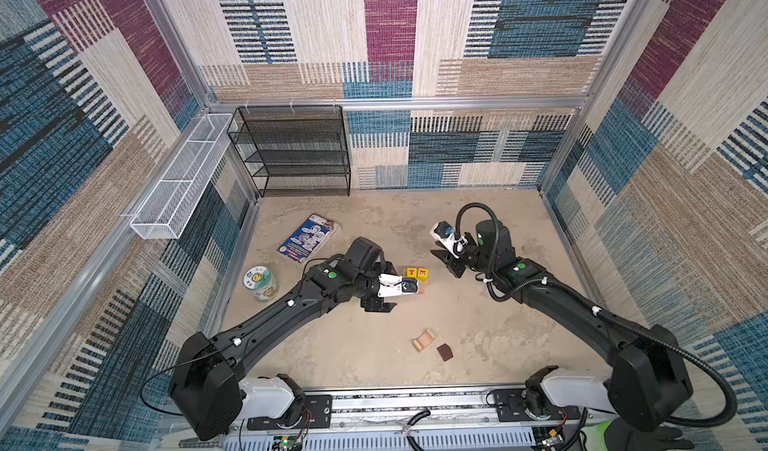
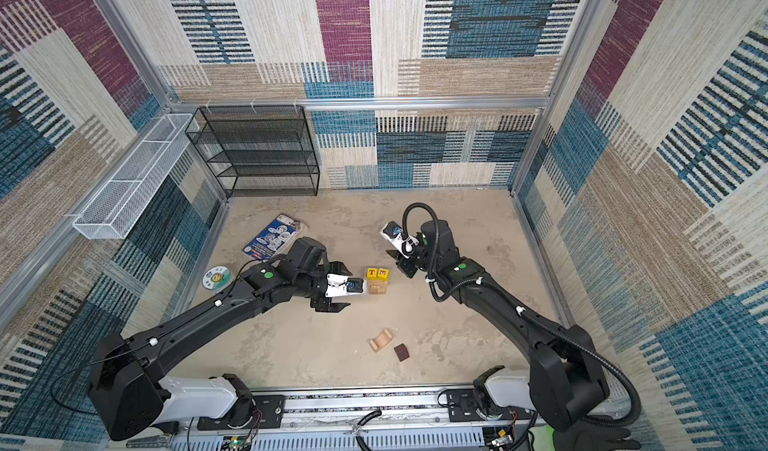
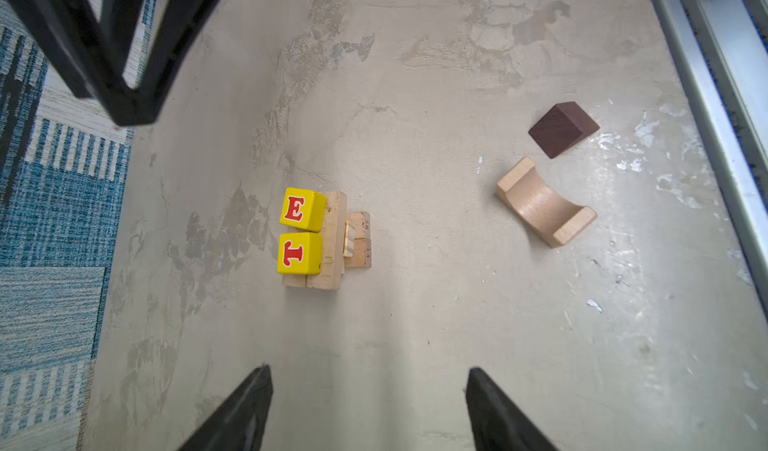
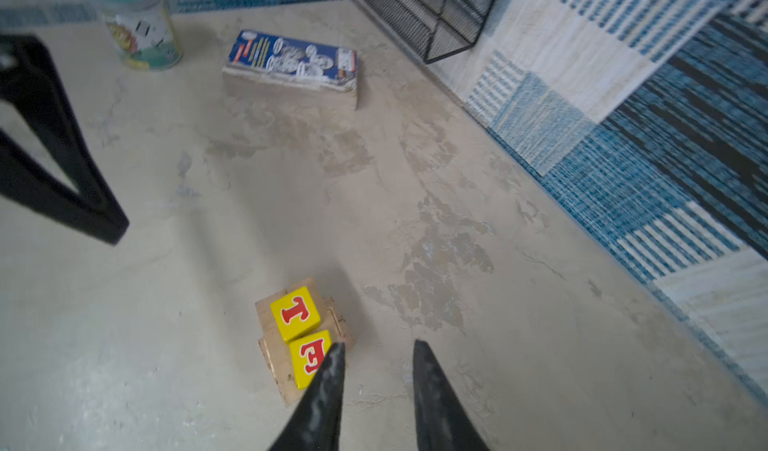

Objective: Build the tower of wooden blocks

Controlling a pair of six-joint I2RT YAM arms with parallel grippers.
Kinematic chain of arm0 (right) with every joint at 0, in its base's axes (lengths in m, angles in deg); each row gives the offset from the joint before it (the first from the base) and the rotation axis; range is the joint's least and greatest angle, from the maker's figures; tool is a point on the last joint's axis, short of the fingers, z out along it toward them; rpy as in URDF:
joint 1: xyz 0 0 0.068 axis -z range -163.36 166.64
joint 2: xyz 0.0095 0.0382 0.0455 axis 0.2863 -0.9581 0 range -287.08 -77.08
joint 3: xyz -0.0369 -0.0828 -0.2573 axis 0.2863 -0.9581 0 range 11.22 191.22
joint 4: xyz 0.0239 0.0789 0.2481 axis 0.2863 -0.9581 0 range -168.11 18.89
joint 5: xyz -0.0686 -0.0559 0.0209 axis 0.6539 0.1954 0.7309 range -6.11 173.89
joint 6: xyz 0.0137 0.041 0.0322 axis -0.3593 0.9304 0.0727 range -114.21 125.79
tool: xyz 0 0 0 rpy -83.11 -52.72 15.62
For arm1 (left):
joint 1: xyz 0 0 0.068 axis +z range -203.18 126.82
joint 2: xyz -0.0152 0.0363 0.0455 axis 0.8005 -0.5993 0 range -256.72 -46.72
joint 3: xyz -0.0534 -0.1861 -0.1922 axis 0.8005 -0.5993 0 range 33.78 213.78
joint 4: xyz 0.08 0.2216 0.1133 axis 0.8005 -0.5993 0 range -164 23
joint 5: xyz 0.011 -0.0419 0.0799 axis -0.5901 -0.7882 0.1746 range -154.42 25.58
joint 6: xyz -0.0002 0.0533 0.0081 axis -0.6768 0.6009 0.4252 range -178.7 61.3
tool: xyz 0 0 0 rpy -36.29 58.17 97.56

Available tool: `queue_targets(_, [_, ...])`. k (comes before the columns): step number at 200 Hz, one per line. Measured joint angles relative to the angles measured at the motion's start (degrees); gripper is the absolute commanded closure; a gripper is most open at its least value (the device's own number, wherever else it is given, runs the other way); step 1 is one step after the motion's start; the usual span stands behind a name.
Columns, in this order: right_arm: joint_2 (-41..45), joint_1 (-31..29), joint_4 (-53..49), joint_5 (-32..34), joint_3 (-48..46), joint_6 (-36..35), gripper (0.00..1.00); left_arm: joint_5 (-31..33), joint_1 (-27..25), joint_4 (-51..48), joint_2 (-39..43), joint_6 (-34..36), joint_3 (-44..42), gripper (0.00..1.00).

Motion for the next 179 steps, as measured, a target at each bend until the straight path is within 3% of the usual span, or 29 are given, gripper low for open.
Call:
queue_targets(37, [0.98,0.02,0.59,4.94,-3.45,19.61,0.78,0.02,0.0,0.17,-0.11,-0.02,0.02,0.22])
queue_targets(74, [-4.04,0.0,-1.77,4.57,-4.96,31.58,0.81,0.02,-0.31,0.22,-0.13,-0.02,0.04,0.22])
queue_targets(117, [-7.87,0.0,-1.9,1.73,-5.7,37.53,0.86,0.2,-0.48,0.24,-0.11,-0.02,0.04,0.22])
queue_targets(179, [-12.11,0.11,-1.81,-3.3,-5.57,39.54,0.89,0.33,-0.7,0.28,-0.07,0.0,0.0,0.22])
